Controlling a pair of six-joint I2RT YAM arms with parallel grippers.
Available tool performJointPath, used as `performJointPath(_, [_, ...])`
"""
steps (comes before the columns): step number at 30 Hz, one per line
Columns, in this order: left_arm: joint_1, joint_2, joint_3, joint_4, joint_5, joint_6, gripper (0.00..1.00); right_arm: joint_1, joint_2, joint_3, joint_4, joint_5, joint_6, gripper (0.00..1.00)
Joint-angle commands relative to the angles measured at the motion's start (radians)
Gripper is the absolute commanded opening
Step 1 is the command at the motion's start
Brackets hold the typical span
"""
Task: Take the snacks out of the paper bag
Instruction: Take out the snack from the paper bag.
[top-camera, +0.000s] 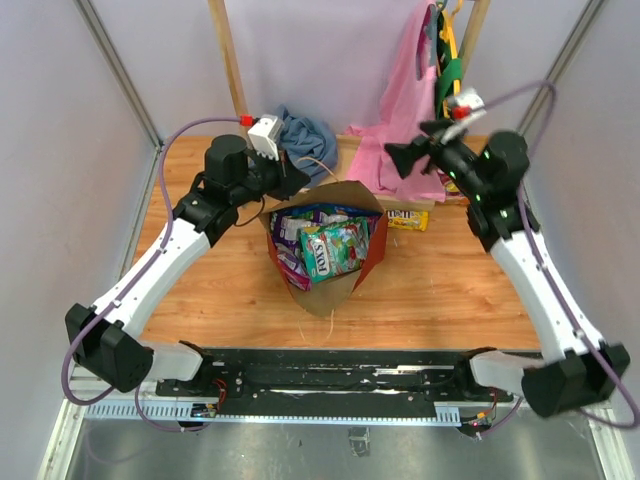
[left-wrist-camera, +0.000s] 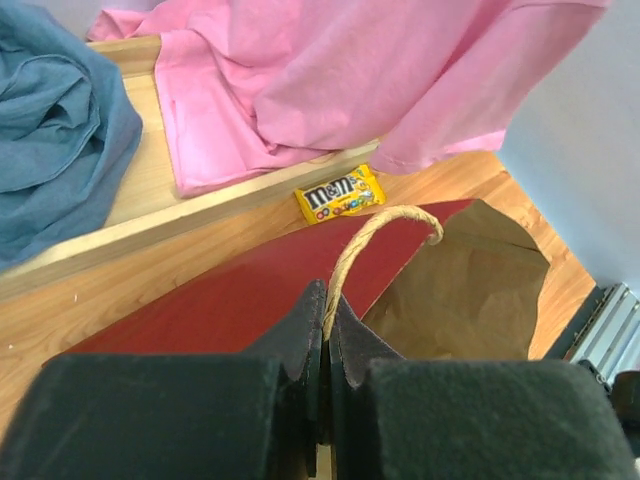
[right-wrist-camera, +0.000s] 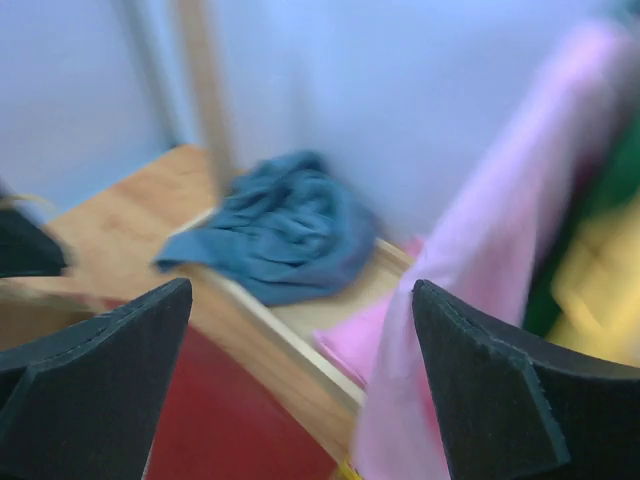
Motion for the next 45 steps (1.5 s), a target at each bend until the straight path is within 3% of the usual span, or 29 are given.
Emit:
performJointPath(1, [-0.018, -0.028, -0.024, 0.086, 0.056, 0.051, 0.06, 0.101, 0.266, 0.324, -0.420, -0.562, -0.212, 0.90])
performJointPath(6, [-0.081, -0.018, -0.027, 0.099, 0.022, 0.098, 0.07, 0.193, 0.411, 0.470, -0.515, -0.621, -0.285, 0.78])
performJointPath(13, [-0.121, 0.022, 0.007, 0.079, -0.030, 0.116, 0.07, 0.232, 0.462, 0.551, -0.572, -0.677, -0.320, 0.63])
performJointPath(16, [-0.125, 0.020, 0.011, 0.072, -0.043, 0.126, 0.07, 0.232, 0.480, 0.580, -0.605, -0.690, -0.338, 0.48])
performJointPath(18, [-0.125, 0.016, 0.012, 0.060, -0.058, 0.130, 0.07, 0.232, 0.490, 0.592, -0.623, -0.705, -0.355, 0.45])
performJointPath(26, [-0.127, -0.031, -0.006, 0.040, -0.089, 0.136, 0.07, 0.235, 0.530, 0.629, -0.600, -0.744, -0.347, 0.06])
performJointPath(30, [-0.127, -0.048, -0.008, 0.032, -0.099, 0.136, 0.07, 0.238, 0.534, 0.639, -0.600, -0.745, -0.356, 0.01])
performJointPath(34, [-0.127, -0.061, -0.004, 0.023, -0.097, 0.136, 0.07, 0.238, 0.502, 0.628, -0.586, -0.740, -0.362, 0.02])
performJointPath(35, [-0.127, -0.064, -0.002, 0.020, -0.096, 0.136, 0.07, 0.238, 0.494, 0.623, -0.581, -0.734, -0.362, 0.12])
performJointPath(37, [-0.127, -0.073, 0.001, 0.014, -0.088, 0.138, 0.07, 0.239, 0.476, 0.606, -0.562, -0.714, -0.357, 0.63])
performJointPath(38, [-0.128, -0.078, 0.000, 0.013, -0.085, 0.138, 0.07, 0.239, 0.467, 0.598, -0.553, -0.705, -0.357, 0.76])
performJointPath(39, [-0.127, -0.085, -0.001, 0.012, -0.083, 0.140, 0.07, 0.238, 0.459, 0.593, -0.545, -0.696, -0.355, 0.82])
performJointPath(41, [-0.127, -0.094, -0.004, 0.007, -0.083, 0.142, 0.07, 0.238, 0.456, 0.589, -0.535, -0.686, -0.356, 0.85])
performJointPath(45, [-0.128, -0.102, -0.006, 0.001, -0.084, 0.144, 0.07, 0.240, 0.477, 0.619, -0.540, -0.687, -0.352, 0.80])
